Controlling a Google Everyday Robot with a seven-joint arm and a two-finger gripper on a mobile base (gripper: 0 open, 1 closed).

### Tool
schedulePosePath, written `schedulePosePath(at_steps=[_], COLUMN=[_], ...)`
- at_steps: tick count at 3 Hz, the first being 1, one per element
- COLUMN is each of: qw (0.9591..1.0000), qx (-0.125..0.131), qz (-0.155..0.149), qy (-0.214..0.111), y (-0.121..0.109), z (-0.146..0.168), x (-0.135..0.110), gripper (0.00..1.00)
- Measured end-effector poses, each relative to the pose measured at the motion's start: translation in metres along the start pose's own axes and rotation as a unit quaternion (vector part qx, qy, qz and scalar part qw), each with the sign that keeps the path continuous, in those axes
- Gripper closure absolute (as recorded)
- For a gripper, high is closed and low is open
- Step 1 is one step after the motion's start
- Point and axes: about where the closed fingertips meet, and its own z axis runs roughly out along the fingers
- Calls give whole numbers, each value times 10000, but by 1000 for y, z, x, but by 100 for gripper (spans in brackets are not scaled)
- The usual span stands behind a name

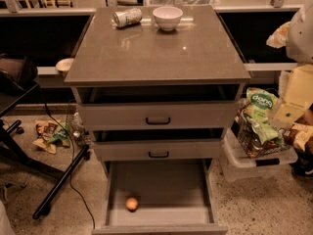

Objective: Pick orange from bottom drawer and place on counter

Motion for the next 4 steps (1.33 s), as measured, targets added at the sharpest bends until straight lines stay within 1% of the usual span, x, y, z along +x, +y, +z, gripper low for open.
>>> schedulePosePath(at_steps=[1,2,3,4], qw=[10000,9996,9974,9934], qx=[1,113,172,-97], qz=[1,165,436,555], qy=[-1,-185,-546,-1003], y=[0,2,8,18], z=[0,14,40,64], x=[0,2,4,0], gripper=[0,0,0,0])
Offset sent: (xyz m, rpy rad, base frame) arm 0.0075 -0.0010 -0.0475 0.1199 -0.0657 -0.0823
